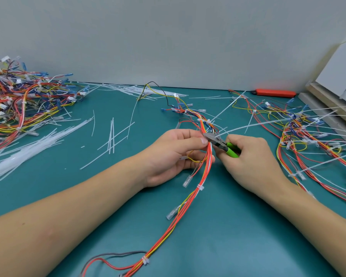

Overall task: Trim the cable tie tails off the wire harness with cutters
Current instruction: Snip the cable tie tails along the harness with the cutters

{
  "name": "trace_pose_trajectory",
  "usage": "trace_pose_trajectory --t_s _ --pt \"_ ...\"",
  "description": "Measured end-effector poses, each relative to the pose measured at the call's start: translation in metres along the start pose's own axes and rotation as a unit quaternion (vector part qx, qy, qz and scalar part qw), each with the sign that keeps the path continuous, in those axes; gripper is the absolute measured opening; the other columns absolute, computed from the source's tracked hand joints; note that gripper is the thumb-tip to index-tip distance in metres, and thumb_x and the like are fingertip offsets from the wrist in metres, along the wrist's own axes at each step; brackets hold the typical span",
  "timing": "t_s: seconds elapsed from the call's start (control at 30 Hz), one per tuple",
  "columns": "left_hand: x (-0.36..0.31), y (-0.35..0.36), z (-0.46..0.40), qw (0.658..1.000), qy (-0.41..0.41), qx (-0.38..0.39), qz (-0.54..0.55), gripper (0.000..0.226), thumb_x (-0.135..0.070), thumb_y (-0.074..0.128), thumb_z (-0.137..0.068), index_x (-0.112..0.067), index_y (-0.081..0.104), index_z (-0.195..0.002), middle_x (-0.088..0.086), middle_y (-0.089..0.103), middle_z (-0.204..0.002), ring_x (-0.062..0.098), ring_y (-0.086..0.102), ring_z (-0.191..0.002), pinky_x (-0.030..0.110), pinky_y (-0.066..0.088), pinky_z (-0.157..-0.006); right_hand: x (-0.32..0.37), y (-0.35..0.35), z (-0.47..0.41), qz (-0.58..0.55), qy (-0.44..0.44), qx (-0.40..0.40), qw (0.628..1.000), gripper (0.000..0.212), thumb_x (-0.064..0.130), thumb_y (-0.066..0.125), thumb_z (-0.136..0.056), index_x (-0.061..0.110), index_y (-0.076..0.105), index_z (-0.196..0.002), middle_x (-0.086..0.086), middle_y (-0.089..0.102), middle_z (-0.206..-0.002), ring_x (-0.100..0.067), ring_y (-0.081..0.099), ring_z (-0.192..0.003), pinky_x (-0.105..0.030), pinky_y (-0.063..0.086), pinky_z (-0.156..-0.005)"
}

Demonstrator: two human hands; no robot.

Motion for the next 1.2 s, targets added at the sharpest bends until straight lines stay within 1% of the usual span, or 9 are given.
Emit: trace_pose_trajectory --t_s 0.13,0.23,0.37,0.6,0.7,0.8,1.0,1.1,1.2 --pt "0.0008 -0.0011 -0.0004 1.000 -0.002 -0.004 0.000 0.013 -0.007 0.057 -0.099 -0.013 0.066 -0.092 0.000 0.071 -0.077 0.016 0.072 -0.074 0.026 0.057 -0.073 0.0034 0.0001 -0.0011 0.004 -0.023 -0.004 1.000 0.004 0.024 0.071 -0.083 0.027 0.069 -0.083 0.011 0.064 -0.076 -0.016 0.056 -0.077 -0.039 0.050 -0.071" --pt "0.0006 -0.0020 -0.0011 1.000 -0.003 -0.006 0.003 0.011 -0.007 0.056 -0.099 -0.012 0.064 -0.092 0.001 0.071 -0.075 0.017 0.072 -0.073 0.026 0.057 -0.073 0.0044 0.0001 -0.0012 0.006 -0.024 0.004 1.000 0.019 0.021 0.073 -0.084 0.032 0.073 -0.100 0.013 0.070 -0.096 -0.018 0.060 -0.098 -0.037 0.050 -0.088" --pt "0.0004 -0.0022 -0.0012 1.000 -0.002 -0.008 0.002 0.010 -0.007 0.056 -0.099 -0.011 0.063 -0.093 0.002 0.069 -0.074 0.018 0.072 -0.073 0.026 0.057 -0.071 0.0028 0.0016 -0.0024 0.007 -0.021 0.009 1.000 0.022 0.023 0.072 -0.085 0.032 0.073 -0.105 0.012 0.070 -0.099 -0.020 0.060 -0.102 -0.041 0.050 -0.093" --pt "0.0006 -0.0016 -0.0013 1.000 0.000 -0.005 0.000 0.011 -0.007 0.057 -0.099 -0.011 0.063 -0.091 0.003 0.069 -0.076 0.019 0.072 -0.074 0.027 0.057 -0.072 0.0030 0.0009 -0.0042 0.009 -0.025 0.017 1.000 0.002 0.029 0.071 -0.088 0.028 0.071 -0.090 0.010 0.068 -0.080 -0.019 0.059 -0.084 -0.041 0.051 -0.079" --pt "0.0002 -0.0007 -0.0012 1.000 0.003 -0.001 -0.002 0.012 -0.008 0.056 -0.099 -0.012 0.066 -0.092 0.002 0.070 -0.077 0.018 0.072 -0.074 0.026 0.057 -0.072 0.0010 0.0011 -0.0016 -0.004 -0.013 0.012 1.000 0.027 0.039 0.070 -0.089 0.022 0.059 -0.071 0.005 0.052 -0.058 -0.015 0.045 -0.058 -0.038 0.044 -0.058" --pt "-0.0003 -0.0008 -0.0008 1.000 0.004 -0.001 -0.002 0.011 -0.008 0.055 -0.100 -0.010 0.066 -0.097 0.001 0.070 -0.077 0.017 0.072 -0.074 0.025 0.056 -0.072 0.0000 0.0027 -0.0026 0.010 0.006 0.024 1.000 0.044 0.046 0.068 -0.091 0.017 0.049 -0.065 0.003 0.043 -0.052 -0.018 0.037 -0.053 -0.037 0.037 -0.052" --pt "0.0002 -0.0002 -0.0006 1.000 0.001 -0.003 0.000 0.013 -0.007 0.057 -0.099 -0.012 0.066 -0.092 0.001 0.070 -0.078 0.017 0.071 -0.074 0.026 0.056 -0.073 -0.0004 0.0016 -0.0019 0.005 0.003 0.011 1.000 0.035 0.039 0.068 -0.089 0.017 0.053 -0.066 0.001 0.046 -0.053 -0.022 0.044 -0.056 -0.040 0.042 -0.056" --pt "0.0006 -0.0008 -0.0006 1.000 0.000 -0.001 -0.003 0.013 -0.007 0.056 -0.099 -0.013 0.066 -0.093 0.001 0.072 -0.077 0.017 0.071 -0.074 0.027 0.057 -0.076 0.0053 -0.0008 -0.0017 -0.002 -0.027 0.000 1.000 0.004 0.028 0.071 -0.087 0.026 0.071 -0.084 0.011 0.066 -0.073 -0.015 0.058 -0.078 -0.038 0.050 -0.073" --pt "0.0004 -0.0008 -0.0011 1.000 -0.001 -0.001 0.000 0.010 -0.007 0.056 -0.100 -0.011 0.063 -0.096 -0.001 0.072 -0.076 0.016 0.072 -0.073 0.027 0.057 -0.075 0.0056 0.0001 -0.0014 0.006 -0.023 0.009 1.000 0.021 0.026 0.073 -0.087 0.034 0.075 -0.106 0.019 0.070 -0.103 -0.014 0.056 -0.107 -0.028 0.041 -0.089"
Point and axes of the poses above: each hand's wrist, its own z-axis away from the middle knuckle, its own y-axis out of the palm, x = y × z, the point moved 8 cm from there along -z, towards the middle knuckle
